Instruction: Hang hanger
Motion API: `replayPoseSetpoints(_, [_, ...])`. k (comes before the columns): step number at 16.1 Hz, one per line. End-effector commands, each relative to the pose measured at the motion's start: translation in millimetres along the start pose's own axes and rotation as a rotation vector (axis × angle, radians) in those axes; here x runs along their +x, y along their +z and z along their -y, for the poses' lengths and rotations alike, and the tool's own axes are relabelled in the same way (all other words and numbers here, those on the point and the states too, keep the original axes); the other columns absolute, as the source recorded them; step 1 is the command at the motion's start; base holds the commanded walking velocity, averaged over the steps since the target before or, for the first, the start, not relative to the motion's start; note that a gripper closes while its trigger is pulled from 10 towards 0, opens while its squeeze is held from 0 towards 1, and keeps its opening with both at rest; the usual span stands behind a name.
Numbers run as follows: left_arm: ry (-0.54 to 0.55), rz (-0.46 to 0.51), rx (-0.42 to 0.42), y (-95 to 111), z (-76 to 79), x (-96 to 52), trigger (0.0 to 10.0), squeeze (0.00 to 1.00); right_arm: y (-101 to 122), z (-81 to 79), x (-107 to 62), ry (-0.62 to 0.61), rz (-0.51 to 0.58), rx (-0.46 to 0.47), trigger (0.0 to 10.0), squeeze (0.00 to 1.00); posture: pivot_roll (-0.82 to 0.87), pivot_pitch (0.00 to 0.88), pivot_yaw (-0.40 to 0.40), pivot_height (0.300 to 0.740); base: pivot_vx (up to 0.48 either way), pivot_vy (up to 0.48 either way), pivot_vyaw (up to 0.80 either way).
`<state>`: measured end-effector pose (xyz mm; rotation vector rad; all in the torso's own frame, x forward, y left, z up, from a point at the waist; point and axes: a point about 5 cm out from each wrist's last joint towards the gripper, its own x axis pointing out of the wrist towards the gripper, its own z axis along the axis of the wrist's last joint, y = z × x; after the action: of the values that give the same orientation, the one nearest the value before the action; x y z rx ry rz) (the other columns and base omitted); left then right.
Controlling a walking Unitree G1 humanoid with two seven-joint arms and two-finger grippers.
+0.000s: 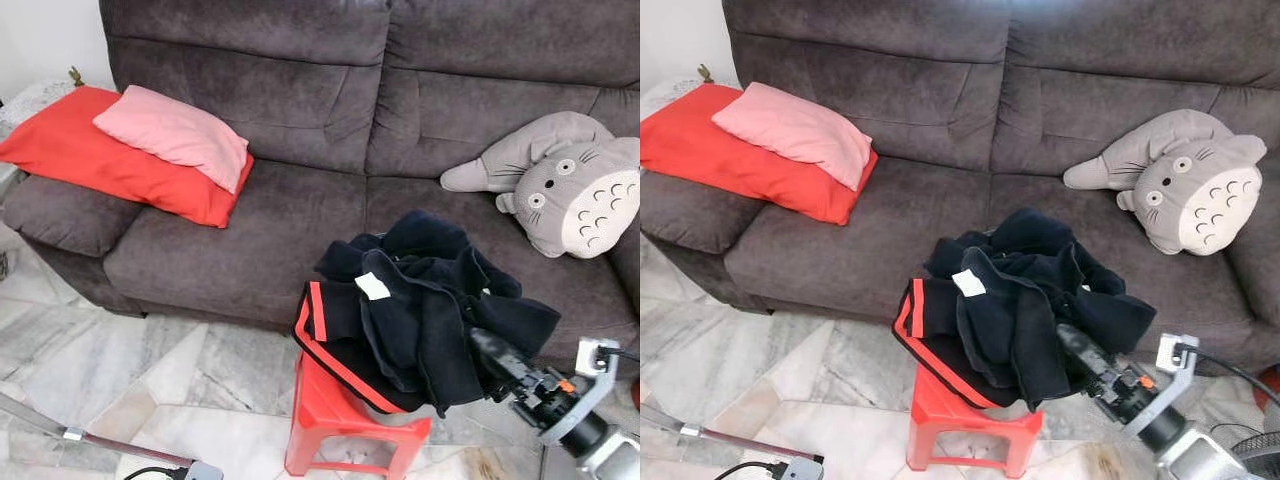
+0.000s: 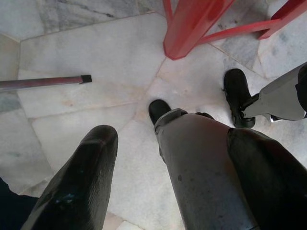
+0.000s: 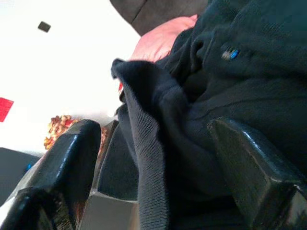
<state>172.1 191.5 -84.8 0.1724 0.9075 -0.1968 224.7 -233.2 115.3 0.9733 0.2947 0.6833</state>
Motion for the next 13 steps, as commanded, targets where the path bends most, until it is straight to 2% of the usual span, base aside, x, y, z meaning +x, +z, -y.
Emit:
replayPoseSetpoints(1, [0.005,-0.071,-0.008,-18.8,0.4,-4.7,10.0,0.00,-10.2,-1.1,2.7,0.018,-0.039,0.030,10.0,0.00,-0.15,0.159,-0.002,0.740,0.000,0.000,0.00])
replayPoseSetpoints(5, [0.012,-0.072,-0.013,-19.2,-0.1,-4.8,10.0,0.00,-23.7,-7.1,8.9,0.069,-0.072,0.054,10.0,0.00,-0.15,0.166,-0.002,0.740,0.000,0.000,0.00])
replayPoseSetpoints(8, [0.014,-0.068,-0.016,-18.8,0.0,-4.7,10.0,0.00,-18.8,-3.6,17.0,0.058,-0.067,0.025,10.0,0.00,-0.14,0.167,-0.001,0.740,0.000,0.000,0.00])
replayPoseSetpoints(10, [0.016,-0.065,-0.019,-18.8,-0.1,-4.8,10.0,0.00,-11.2,-12.0,21.4,0.090,-0.042,0.002,10.0,0.00,-0.14,0.161,-0.006,0.740,0.000,0.000,0.00])
replayPoseSetpoints(13, [0.019,-0.065,-0.022,-19.1,0.1,-4.9,10.0,0.00,-14.7,-31.4,23.5,0.162,-0.026,-0.018,10.0,0.00,-0.13,0.156,-0.007,0.740,0.000,0.000,0.00])
